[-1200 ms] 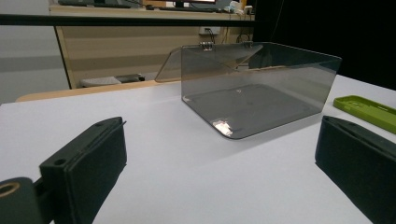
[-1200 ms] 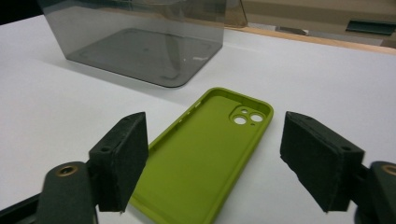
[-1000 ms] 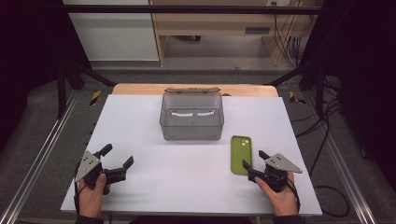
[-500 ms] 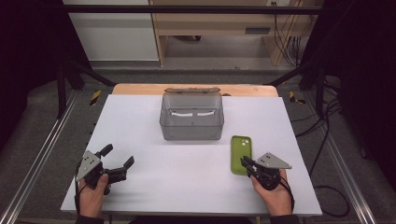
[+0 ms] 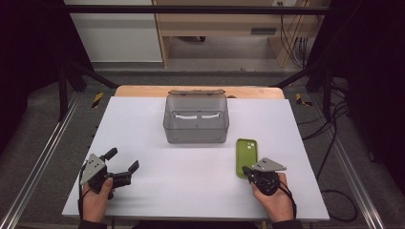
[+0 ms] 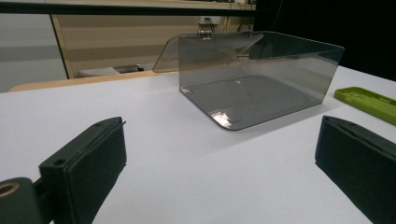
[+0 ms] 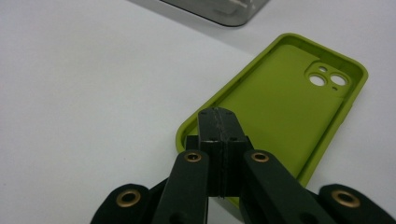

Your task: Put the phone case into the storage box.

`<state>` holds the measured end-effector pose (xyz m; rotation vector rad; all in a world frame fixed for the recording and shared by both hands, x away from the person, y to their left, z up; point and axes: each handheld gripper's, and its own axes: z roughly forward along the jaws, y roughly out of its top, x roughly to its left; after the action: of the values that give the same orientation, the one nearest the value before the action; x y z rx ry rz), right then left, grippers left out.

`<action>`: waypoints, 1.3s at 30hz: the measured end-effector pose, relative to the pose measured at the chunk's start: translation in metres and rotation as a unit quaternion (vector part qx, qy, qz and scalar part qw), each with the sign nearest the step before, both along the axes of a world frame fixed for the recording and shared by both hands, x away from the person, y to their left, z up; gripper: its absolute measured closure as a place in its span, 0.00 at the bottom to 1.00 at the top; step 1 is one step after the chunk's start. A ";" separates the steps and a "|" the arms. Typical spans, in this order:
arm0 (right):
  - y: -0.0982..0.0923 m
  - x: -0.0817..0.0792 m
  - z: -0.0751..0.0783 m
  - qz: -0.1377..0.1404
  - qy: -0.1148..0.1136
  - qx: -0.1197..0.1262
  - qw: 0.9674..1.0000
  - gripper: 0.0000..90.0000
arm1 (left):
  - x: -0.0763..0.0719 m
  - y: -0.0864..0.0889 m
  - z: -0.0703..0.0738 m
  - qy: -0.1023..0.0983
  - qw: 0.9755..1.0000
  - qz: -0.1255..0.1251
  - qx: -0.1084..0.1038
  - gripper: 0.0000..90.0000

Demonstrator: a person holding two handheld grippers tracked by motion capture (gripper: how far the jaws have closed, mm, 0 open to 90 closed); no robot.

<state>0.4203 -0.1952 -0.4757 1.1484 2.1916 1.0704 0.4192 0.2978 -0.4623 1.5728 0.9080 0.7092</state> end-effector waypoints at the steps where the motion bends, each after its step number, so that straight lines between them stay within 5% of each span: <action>1: 0.000 0.000 0.000 0.000 0.000 0.000 1.000 1.00 | 0.000 0.000 0.000 0.000 1.000 0.000 0.000 0.02; 8: 0.009 0.008 -0.005 -0.002 0.025 -0.018 1.000 1.00 | 0.000 0.000 0.000 0.002 1.000 0.001 0.001 0.02; 14: 0.015 0.014 -0.006 -0.001 0.047 0.007 0.999 1.00 | 0.001 -0.002 -0.001 0.005 1.000 -0.002 0.002 0.02; 15: 0.016 0.015 -0.007 0.012 0.062 0.033 0.997 1.00 | 0.001 -0.002 -0.001 0.005 1.000 -0.003 0.004 0.02; 20: 0.025 0.012 -0.007 0.027 0.067 0.034 0.997 1.00 | 0.000 -0.005 -0.001 0.005 1.000 -0.005 0.008 0.02; 28: 0.063 0.004 -0.006 0.065 0.068 0.022 0.995 1.00 | 0.001 -0.001 0.000 0.005 1.000 0.000 0.006 0.02; 34: 0.105 -0.002 -0.010 0.096 0.085 0.070 0.989 1.00 | 0.001 0.000 0.000 0.004 1.000 -0.001 0.005 0.02; 39: 0.128 -0.007 -0.010 0.106 0.089 0.072 0.988 1.00 | 0.001 -0.002 0.000 0.007 1.000 -0.004 0.011 0.02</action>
<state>0.4135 -0.0670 -0.4860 1.1296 2.4544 1.2757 0.4206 0.2958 -0.4623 1.6013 0.9074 0.7044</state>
